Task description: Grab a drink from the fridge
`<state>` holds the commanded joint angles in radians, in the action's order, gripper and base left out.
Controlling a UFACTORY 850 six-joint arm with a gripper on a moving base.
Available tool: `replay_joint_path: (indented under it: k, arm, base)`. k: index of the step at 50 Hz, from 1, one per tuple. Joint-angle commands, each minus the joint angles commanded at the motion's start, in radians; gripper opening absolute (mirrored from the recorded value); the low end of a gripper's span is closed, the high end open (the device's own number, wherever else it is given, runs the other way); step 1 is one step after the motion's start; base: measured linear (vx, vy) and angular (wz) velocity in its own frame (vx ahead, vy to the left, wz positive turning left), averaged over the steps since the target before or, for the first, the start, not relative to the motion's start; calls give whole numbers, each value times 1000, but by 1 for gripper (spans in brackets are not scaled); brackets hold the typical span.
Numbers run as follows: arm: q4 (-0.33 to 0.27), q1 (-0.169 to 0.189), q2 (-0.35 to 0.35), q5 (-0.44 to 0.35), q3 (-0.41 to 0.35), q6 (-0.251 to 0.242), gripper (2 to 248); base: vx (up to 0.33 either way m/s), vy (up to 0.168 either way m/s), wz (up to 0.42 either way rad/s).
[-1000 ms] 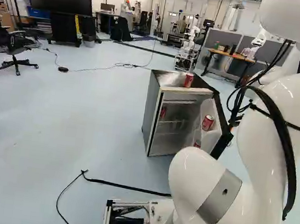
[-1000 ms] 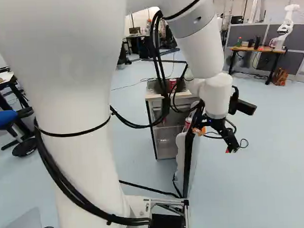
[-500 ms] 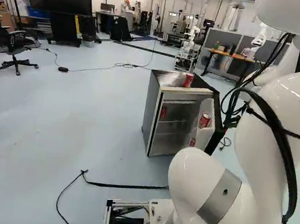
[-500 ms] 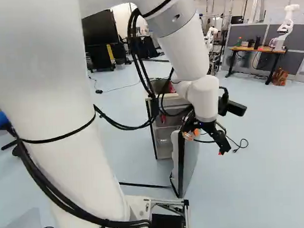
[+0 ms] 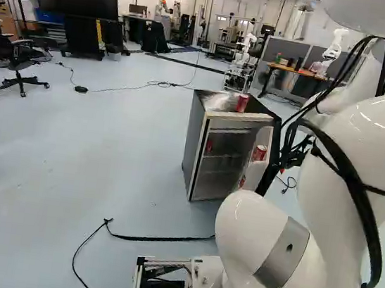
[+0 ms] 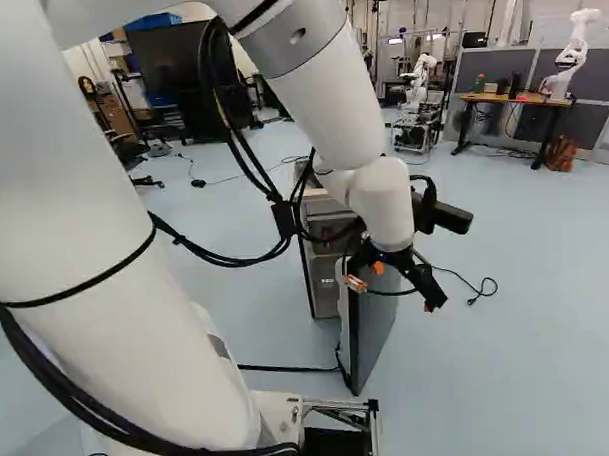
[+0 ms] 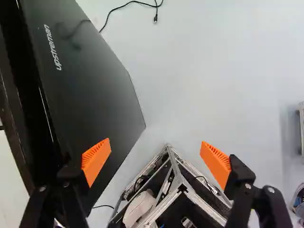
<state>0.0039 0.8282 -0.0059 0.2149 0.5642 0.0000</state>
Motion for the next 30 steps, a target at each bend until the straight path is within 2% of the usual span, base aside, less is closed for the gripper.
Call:
replay_joint_path:
  k: [17,30]
  arm:
    - [-9,-40,82,-14,-83,0,247]
    - [-16,-102,114,-16,-114,0,247]
  base:
    - [0,0,0]
    - [0,0,0]
